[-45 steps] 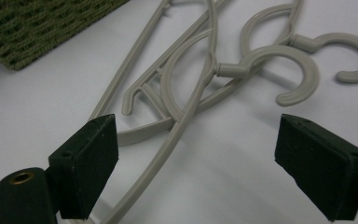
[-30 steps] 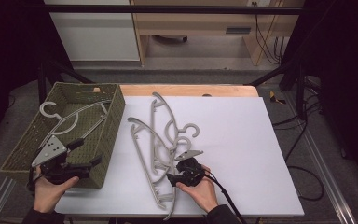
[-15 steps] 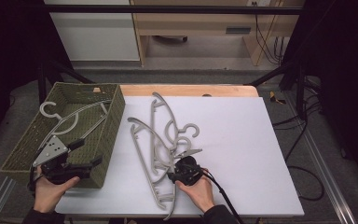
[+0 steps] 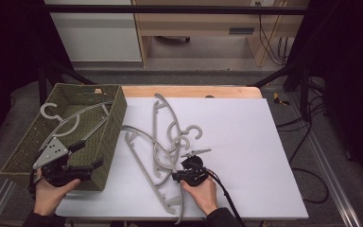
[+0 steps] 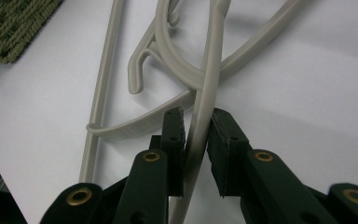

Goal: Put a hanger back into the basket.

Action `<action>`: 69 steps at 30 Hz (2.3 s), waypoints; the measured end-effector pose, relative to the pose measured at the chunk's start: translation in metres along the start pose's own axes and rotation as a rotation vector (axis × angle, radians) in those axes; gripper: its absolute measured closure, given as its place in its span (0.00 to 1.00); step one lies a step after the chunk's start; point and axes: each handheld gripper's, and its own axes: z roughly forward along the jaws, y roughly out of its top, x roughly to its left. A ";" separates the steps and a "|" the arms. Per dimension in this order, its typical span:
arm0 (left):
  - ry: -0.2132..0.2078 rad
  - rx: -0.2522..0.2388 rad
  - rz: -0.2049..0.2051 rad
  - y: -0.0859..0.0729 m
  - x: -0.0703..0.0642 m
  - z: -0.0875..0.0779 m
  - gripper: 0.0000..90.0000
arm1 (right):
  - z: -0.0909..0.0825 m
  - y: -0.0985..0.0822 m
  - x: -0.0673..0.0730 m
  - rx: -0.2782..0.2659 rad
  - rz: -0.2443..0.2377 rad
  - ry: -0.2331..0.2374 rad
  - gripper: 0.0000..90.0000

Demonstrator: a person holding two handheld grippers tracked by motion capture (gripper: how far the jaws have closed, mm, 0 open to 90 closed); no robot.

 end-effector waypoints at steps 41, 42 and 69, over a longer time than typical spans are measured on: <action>-0.122 0.056 0.092 0.021 -0.040 0.022 0.10 | -0.112 0.011 -0.043 -0.095 -0.244 0.125 0.91; -0.127 0.066 0.101 0.022 -0.042 0.025 0.10 | -0.115 0.011 -0.044 -0.095 -0.254 0.131 0.91; -0.213 0.295 0.397 0.025 -0.084 0.102 0.41 | -0.112 0.005 -0.036 0.016 -0.382 0.202 0.91</action>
